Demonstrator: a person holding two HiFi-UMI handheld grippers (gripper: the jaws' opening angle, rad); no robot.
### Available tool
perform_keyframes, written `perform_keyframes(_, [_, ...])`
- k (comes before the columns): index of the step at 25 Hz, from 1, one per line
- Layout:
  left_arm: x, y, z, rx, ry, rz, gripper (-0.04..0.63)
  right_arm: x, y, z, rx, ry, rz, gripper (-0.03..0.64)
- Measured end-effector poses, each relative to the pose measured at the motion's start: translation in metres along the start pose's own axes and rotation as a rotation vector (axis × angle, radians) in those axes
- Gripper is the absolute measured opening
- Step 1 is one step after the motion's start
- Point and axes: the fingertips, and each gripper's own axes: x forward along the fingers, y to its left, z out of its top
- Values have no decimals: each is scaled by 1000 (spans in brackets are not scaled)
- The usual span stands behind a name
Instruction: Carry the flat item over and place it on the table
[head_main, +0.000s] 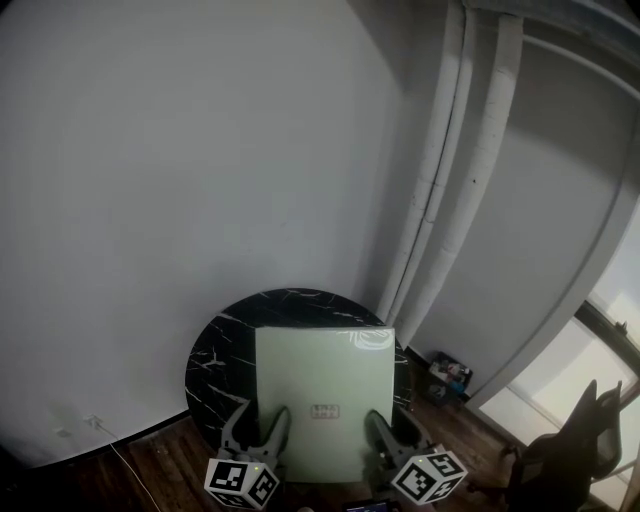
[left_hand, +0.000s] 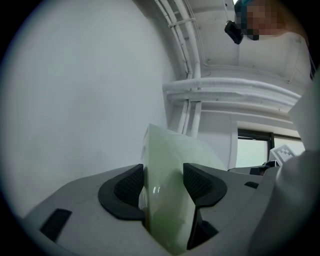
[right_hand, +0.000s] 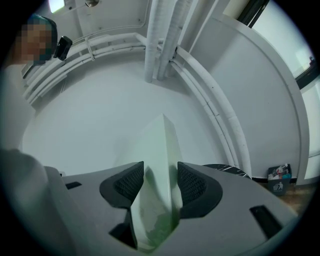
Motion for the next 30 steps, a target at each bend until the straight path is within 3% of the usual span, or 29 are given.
perform_keyframes(14, [26,10,9,36,3,-14,259,23,-9,3,19,-24,-10,196])
perform_keyframes(30, [53,36,-5,44,34,21,258,65,-27,-11,43,19,4,196])
